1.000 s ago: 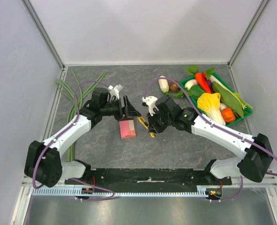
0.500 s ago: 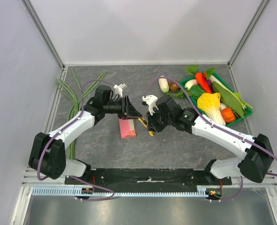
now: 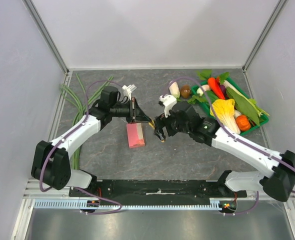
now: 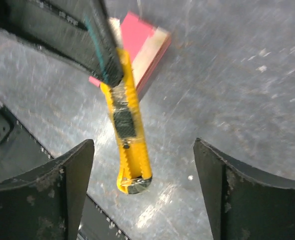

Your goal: Unpack the express box

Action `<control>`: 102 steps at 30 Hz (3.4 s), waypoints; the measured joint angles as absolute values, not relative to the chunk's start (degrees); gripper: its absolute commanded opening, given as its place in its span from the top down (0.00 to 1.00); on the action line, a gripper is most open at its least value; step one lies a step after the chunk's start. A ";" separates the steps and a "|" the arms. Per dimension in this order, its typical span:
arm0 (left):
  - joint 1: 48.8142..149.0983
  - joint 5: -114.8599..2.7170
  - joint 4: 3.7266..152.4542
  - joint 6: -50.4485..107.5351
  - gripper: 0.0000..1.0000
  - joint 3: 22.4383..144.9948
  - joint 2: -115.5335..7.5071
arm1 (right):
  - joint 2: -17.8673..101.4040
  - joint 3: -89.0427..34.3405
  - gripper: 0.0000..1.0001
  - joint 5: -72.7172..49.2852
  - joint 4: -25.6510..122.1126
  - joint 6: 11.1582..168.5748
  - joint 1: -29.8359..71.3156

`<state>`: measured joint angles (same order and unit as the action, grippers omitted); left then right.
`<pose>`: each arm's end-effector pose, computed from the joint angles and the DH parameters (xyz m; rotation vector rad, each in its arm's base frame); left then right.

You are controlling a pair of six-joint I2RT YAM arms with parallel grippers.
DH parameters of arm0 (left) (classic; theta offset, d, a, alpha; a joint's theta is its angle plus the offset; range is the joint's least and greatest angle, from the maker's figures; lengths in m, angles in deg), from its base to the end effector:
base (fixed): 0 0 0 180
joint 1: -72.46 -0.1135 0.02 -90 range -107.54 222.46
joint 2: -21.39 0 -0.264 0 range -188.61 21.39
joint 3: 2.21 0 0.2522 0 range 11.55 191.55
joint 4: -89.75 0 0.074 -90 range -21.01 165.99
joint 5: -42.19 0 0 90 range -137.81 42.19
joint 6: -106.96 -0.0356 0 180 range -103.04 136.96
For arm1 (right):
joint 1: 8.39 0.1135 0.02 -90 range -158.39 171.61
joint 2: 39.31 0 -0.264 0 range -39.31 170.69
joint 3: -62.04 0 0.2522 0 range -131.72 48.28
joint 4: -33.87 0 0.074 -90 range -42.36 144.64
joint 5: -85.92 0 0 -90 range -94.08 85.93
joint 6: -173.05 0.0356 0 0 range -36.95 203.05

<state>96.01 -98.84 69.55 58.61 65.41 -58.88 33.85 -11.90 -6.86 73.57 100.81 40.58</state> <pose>0.2662 -0.1462 0.2662 0.2252 2.3289 -1.5751 0.1831 0.2131 0.3008 -0.6553 2.2453 0.6620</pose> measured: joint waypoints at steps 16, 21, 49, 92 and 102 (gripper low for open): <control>95.61 -89.59 76.72 65.50 0.98 72.80 -41.33 | 14.47 -3.88 0.02 9.33 43.67 125.88 40.52; 95.61 -84.26 81.51 74.46 0.98 72.56 -36.91 | 15.71 -3.42 0.02 5.33 35.69 129.88 40.52; 99.94 -68.89 107.54 91.22 0.98 54.57 -27.99 | 24.15 -5.85 0.45 -9.16 17.75 142.14 41.39; 99.92 -65.59 85.94 78.00 0.20 53.55 -20.67 | 26.60 -9.19 1.00 -2.51 32.48 137.53 41.55; 99.13 -54.51 62.60 63.40 0.20 58.05 -24.89 | 25.92 -9.54 1.00 8.96 43.06 126.95 42.79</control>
<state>99.13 -54.51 62.60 63.40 58.05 -24.89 25.92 -9.54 8.96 43.06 126.95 42.79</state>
